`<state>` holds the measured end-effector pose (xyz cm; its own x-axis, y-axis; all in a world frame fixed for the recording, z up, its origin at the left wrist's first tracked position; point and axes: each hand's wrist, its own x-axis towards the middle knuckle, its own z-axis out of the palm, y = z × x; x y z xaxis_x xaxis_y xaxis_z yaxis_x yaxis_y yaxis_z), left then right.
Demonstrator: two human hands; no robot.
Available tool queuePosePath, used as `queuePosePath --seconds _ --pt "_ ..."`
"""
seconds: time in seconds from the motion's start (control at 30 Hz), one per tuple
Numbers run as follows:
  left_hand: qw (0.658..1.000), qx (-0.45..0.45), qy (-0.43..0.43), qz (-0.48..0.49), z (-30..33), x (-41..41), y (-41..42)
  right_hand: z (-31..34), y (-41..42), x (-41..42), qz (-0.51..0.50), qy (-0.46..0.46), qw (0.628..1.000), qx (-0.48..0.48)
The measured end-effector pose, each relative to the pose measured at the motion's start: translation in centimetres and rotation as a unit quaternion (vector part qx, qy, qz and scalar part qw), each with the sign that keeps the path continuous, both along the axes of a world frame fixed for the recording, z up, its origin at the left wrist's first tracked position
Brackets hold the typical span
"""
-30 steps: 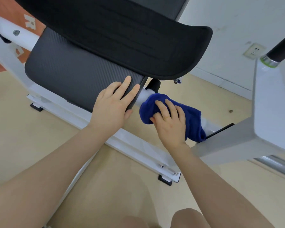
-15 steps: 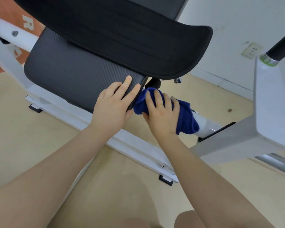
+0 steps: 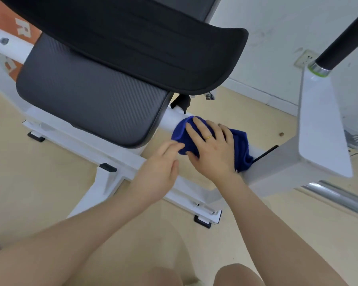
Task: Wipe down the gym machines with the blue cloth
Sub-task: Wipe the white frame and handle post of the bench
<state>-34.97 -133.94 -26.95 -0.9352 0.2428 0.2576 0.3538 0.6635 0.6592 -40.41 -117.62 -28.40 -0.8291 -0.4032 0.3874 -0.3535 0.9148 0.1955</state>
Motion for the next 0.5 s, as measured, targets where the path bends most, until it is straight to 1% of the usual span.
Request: queuePosePath --seconds 0.03,0.07,0.1,0.13,0.17,0.2,0.23,0.27,0.3,0.33,0.37,0.43,0.5 --pt "0.986 0.109 -0.127 0.025 -0.1 0.8 1.0 0.3 0.2 0.3 0.014 -0.025 1.000 -0.012" --pt "0.939 0.229 -0.252 0.054 0.0 1.2 2.1 0.6 0.5 0.7 0.032 -0.050 0.997 -0.040" --pt "0.883 0.330 -0.325 0.075 0.1 1.2 3.2 1.1 0.7 1.0 0.045 -0.079 0.992 -0.088" --pt "0.836 0.404 -0.360 0.085 0.5 0.8 4.1 1.5 0.8 1.1 0.045 -0.109 0.981 -0.154" --pt "0.800 0.461 -0.376 0.084 0.9 0.3 4.8 1.8 0.9 1.2 0.026 -0.131 0.966 -0.223" --pt "0.762 0.511 -0.387 0.089 1.3 -0.4 5.4 1.9 0.9 1.2 -0.006 -0.129 0.951 -0.279" --pt "0.734 0.544 -0.394 0.102 1.5 -1.1 5.8 2.0 0.7 1.5 -0.048 -0.101 0.946 -0.305" --pt "0.712 0.567 -0.398 0.113 1.8 -1.6 6.2 1.7 0.5 1.8 -0.087 -0.055 0.951 -0.291" --pt "0.697 0.583 -0.399 0.123 2.0 -2.2 6.4 1.0 0.5 2.3 -0.119 -0.018 0.959 -0.255" --pt "0.684 0.597 -0.399 0.131 2.0 -2.6 6.7 0.4 0.5 2.8 -0.148 -0.003 0.965 -0.217" --pt "0.679 0.601 -0.398 0.141 1.9 -3.0 6.9 -0.1 0.5 3.2 -0.165 0.001 0.969 -0.182" --pt "0.660 0.618 -0.396 0.160 1.6 -3.5 7.0 -0.8 0.5 3.5 -0.152 -0.010 0.980 -0.127" --pt "0.639 0.635 -0.400 0.167 1.4 -3.9 6.5 -0.4 -0.2 2.4 -0.113 -0.030 0.987 -0.108"
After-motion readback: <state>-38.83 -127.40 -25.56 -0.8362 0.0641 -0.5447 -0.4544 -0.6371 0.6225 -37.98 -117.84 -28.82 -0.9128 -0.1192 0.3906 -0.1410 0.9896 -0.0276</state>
